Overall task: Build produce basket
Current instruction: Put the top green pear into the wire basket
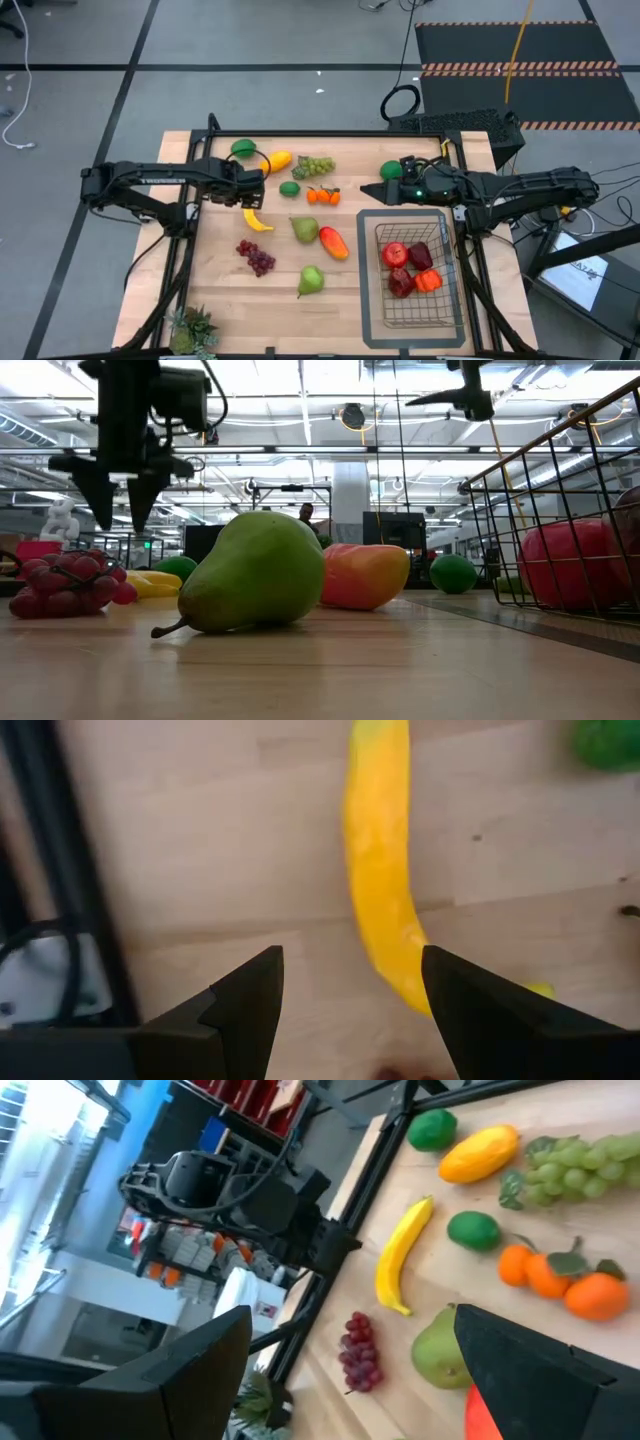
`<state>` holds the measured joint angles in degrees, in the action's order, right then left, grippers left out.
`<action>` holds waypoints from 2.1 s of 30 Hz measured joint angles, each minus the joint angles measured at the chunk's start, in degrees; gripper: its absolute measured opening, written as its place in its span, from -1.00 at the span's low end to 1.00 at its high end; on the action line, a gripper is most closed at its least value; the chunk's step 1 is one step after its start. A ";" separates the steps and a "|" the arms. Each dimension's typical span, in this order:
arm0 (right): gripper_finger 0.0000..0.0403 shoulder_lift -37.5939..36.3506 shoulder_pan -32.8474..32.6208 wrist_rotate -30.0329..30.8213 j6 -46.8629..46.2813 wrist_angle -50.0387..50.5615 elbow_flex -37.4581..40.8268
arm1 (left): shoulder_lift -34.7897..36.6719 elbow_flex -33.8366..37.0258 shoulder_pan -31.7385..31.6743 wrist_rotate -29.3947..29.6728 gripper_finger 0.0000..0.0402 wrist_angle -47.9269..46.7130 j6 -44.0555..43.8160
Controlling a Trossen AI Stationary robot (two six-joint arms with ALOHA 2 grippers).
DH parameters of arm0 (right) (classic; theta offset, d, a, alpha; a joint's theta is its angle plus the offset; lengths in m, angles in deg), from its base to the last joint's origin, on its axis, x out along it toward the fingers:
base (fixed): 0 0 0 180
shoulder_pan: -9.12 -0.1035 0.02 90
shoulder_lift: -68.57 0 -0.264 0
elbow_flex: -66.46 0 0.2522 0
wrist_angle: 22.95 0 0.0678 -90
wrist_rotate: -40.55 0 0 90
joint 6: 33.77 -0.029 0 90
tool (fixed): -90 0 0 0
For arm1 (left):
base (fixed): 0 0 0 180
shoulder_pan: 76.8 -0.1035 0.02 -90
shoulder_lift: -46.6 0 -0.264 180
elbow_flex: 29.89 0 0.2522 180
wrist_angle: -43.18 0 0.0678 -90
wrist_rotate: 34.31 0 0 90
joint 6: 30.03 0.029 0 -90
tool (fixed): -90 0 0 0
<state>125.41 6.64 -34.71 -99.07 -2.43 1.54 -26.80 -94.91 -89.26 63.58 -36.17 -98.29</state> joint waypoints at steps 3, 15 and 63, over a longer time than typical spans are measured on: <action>0.69 0.01 1.88 -3.52 -0.03 -0.04 0.00 | 0.00 2.38 -0.67 -1.67 0.19 4.21 1.18; 0.69 -3.14 6.05 -10.58 6.72 4.86 0.00 | 0.04 -0.45 1.00 -6.91 0.19 16.01 5.16; 0.69 -4.24 12.50 -21.04 7.78 7.75 -0.02 | -21.13 -2.61 6.25 -10.31 0.19 41.24 93.29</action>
<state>121.16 19.14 -55.75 -91.29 5.33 1.52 -47.93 -97.52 -83.00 53.27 5.07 -4.99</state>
